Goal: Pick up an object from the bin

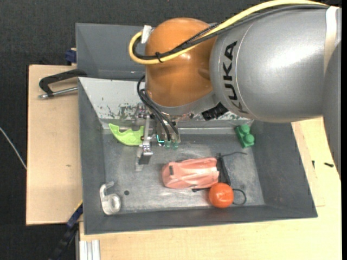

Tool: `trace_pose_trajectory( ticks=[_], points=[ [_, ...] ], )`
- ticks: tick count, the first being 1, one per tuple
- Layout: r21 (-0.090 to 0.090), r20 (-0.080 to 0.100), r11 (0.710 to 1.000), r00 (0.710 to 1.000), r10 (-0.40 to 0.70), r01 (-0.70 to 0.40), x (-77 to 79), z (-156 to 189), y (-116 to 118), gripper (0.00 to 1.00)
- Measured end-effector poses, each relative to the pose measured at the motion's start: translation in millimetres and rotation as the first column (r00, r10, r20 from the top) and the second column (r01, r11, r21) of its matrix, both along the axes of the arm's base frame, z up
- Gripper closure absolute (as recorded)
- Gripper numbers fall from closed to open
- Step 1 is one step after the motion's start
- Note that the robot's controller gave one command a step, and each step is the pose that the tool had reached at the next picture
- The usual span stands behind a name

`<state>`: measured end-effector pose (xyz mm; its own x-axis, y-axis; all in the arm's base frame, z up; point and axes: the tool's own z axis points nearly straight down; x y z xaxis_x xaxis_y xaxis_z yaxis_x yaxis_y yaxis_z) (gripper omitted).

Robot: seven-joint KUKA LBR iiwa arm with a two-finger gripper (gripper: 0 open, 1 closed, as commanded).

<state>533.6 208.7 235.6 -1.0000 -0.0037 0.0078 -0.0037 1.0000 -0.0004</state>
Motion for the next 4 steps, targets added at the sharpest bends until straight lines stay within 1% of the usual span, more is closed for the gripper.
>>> trace_pose_trajectory(
  ticks=[1,2,3,4],
  points=[
    [0.002,0.009,1.0,1.0,-0.003,0.003,1.8,4.9,-1.2,0.0],
    [0.004,0.015,0.998,0.998,0.058,-0.058,17.0,-6.9,-4.1,0.0],
    [0.002,0.011,0.971,0.971,0.239,-0.239,39.6,-49.1,-32.3,0.0],
    [0.002,0.008,1.0,1.0,-0.012,0.012,47.9,-114.2,-72.6,1.0]
  ],
)
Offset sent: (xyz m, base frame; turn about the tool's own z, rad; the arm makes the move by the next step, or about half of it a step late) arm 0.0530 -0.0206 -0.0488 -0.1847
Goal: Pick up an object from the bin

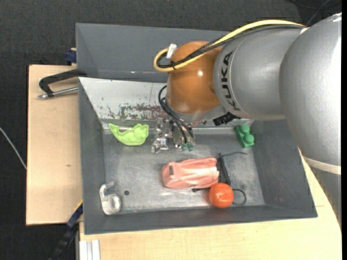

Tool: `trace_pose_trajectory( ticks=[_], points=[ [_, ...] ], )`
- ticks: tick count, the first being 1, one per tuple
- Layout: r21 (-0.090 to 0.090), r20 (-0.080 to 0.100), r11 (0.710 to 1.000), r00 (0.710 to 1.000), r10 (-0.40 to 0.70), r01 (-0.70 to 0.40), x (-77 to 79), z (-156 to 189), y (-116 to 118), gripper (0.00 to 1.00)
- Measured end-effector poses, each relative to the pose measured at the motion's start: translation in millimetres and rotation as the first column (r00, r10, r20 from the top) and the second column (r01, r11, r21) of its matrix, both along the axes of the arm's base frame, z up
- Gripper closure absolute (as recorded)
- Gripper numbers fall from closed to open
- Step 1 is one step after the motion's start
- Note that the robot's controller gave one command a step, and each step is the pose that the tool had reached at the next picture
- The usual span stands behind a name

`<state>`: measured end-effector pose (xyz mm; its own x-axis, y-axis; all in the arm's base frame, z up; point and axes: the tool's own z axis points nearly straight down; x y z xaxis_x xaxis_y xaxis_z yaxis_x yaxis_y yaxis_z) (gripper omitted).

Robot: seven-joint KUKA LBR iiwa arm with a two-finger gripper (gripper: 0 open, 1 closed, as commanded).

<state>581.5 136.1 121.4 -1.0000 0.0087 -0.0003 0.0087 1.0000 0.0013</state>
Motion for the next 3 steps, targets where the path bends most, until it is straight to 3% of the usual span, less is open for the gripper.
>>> trace_pose_trajectory(
  ticks=[1,2,3],
  points=[
    [0.0,0.0,1.0,1.0,0.0,0.0,0.0,0.0,-0.1,0.0],
    [0.0,0.0,1.0,1.0,0.0,0.0,0.0,0.0,-0.1,1.0],
    [0.0,0.0,1.0,1.0,0.0,0.0,0.0,0.0,-0.2,0.0]
  ],
)
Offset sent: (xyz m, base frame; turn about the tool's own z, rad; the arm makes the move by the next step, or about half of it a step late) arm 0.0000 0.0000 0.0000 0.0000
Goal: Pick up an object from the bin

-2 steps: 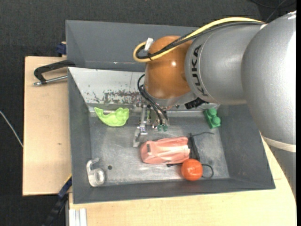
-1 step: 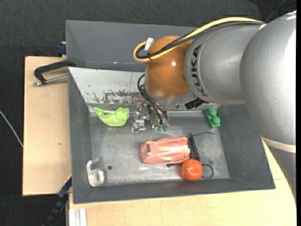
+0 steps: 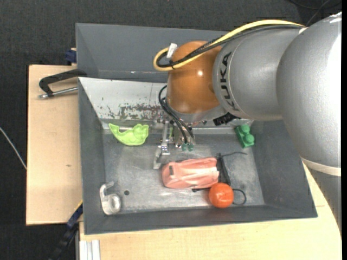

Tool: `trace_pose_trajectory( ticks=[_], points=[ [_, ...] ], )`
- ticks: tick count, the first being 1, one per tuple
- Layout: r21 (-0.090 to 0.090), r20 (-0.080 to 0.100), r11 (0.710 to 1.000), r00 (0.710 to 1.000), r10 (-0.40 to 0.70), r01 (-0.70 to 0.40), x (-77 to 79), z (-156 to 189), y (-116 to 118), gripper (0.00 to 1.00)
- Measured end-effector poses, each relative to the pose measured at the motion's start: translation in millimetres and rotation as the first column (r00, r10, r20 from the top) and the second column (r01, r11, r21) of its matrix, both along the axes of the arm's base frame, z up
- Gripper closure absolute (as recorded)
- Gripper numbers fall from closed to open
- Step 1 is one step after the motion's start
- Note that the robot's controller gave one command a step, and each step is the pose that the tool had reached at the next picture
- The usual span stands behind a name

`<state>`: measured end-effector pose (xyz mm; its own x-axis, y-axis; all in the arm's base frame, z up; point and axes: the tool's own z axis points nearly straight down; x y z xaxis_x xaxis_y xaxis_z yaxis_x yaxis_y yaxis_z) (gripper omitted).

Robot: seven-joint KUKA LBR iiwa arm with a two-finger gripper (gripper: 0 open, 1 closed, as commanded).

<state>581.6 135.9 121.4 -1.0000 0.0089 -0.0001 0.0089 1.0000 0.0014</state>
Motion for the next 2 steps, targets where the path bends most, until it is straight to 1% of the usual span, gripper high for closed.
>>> trace_pose_trajectory(
  ticks=[1,2],
  points=[
    [0.0,0.0,1.0,1.0,0.0,0.0,0.0,0.0,0.0,1.0],
    [0.0,0.0,1.0,1.0,0.0,0.0,0.0,0.0,0.0,0.0]
  ],
)
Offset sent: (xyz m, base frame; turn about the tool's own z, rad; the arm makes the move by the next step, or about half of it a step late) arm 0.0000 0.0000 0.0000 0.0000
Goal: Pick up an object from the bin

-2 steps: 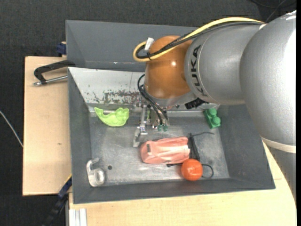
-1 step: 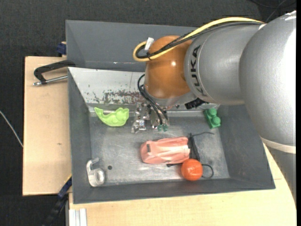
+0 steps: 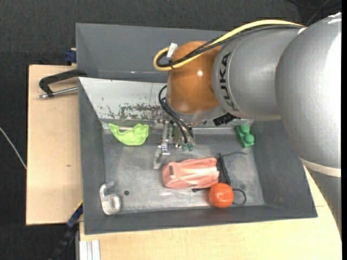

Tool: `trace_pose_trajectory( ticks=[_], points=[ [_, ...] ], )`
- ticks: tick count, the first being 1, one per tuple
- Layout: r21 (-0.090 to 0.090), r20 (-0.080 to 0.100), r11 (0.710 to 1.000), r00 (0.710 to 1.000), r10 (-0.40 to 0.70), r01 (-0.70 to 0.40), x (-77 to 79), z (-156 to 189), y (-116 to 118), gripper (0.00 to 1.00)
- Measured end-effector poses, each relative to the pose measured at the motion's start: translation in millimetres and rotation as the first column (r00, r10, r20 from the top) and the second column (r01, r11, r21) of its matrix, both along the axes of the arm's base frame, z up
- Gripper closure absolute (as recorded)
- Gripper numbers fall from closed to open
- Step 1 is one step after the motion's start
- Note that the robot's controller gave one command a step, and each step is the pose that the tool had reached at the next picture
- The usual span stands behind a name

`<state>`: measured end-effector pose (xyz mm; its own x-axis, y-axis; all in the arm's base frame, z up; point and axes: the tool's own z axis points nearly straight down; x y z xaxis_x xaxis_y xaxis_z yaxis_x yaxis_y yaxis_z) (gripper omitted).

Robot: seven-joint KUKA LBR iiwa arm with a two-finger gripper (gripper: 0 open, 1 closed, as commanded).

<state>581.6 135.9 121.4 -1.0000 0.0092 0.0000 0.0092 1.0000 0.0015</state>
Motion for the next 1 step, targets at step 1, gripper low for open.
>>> trace_pose_trajectory(
  ticks=[1],
  points=[
    [0.0,0.0,1.0,1.0,0.0,0.0,0.0,0.0,0.0,1.0]
  ],
)
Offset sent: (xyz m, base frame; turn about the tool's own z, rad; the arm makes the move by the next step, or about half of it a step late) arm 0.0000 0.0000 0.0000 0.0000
